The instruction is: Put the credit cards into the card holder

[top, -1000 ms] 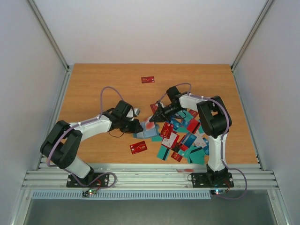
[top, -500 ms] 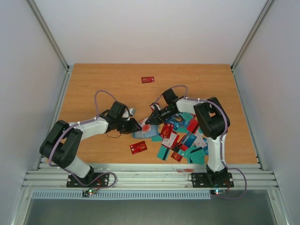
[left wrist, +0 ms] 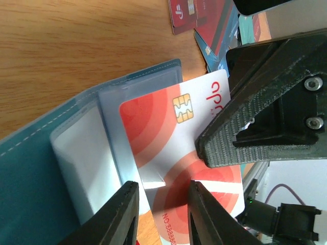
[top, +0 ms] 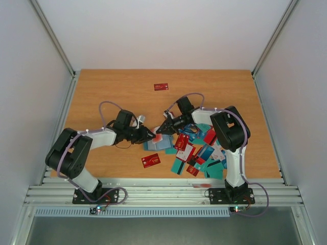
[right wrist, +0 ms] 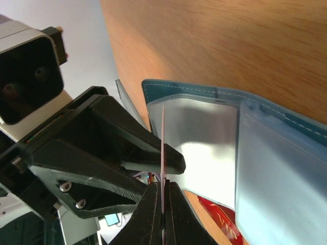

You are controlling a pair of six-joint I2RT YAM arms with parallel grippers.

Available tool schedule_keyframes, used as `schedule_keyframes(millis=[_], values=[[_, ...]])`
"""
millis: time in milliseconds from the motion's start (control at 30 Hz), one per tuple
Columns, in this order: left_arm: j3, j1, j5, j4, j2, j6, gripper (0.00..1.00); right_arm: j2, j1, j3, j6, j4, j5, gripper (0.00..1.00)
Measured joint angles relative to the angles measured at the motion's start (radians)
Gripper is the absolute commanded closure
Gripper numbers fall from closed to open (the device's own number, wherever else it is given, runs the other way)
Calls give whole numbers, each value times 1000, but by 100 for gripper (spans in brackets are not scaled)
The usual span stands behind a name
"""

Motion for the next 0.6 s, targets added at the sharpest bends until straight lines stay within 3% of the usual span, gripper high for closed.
schedule_keyframes(millis=[433,600], values=[[-74,63,119,236,56,-126,73,15,-2,-77,208,307,-43,99],[-92,71,159,340,93,-183,83,27,-3,-97,268,385,-54,99]])
